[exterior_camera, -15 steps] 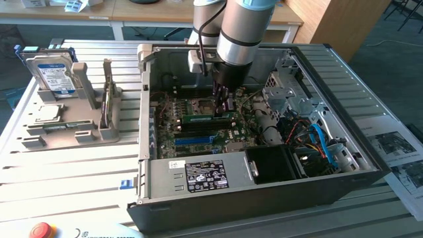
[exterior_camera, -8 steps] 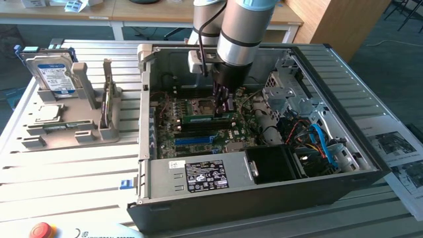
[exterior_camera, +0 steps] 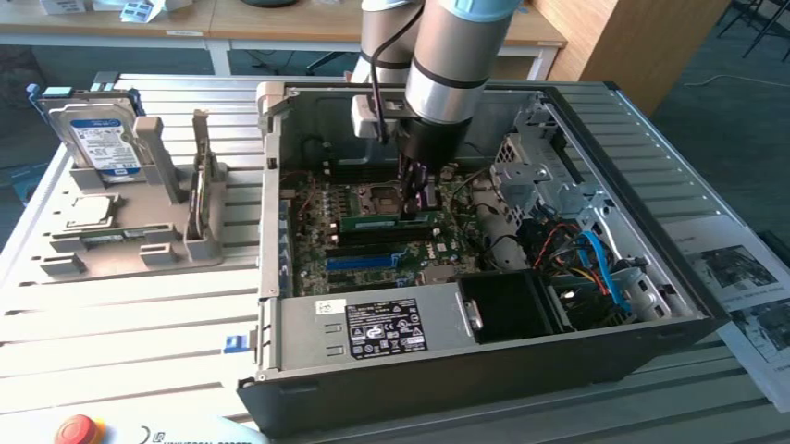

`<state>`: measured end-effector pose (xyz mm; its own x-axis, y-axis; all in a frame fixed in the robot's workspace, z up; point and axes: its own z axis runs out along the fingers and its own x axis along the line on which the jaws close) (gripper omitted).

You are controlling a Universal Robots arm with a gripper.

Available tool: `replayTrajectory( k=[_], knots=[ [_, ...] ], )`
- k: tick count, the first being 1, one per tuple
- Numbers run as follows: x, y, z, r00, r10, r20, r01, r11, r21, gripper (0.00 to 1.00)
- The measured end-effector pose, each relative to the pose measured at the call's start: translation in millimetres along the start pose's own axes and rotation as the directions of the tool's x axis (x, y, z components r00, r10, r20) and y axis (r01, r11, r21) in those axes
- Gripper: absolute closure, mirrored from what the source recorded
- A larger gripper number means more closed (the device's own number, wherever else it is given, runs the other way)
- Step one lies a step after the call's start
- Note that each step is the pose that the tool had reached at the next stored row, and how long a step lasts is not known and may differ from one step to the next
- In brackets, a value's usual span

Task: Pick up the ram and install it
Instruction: 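Insert the ram into the slot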

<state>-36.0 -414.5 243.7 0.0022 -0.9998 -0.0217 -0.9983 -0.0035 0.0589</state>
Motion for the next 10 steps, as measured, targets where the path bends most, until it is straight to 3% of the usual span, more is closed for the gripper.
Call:
replayTrajectory(
  k=[10],
  knots=[
    [0.6,0.0,0.4,0.9999,0.01,0.0005,-0.01,0.9999,0.0002,0.88]
  ],
)
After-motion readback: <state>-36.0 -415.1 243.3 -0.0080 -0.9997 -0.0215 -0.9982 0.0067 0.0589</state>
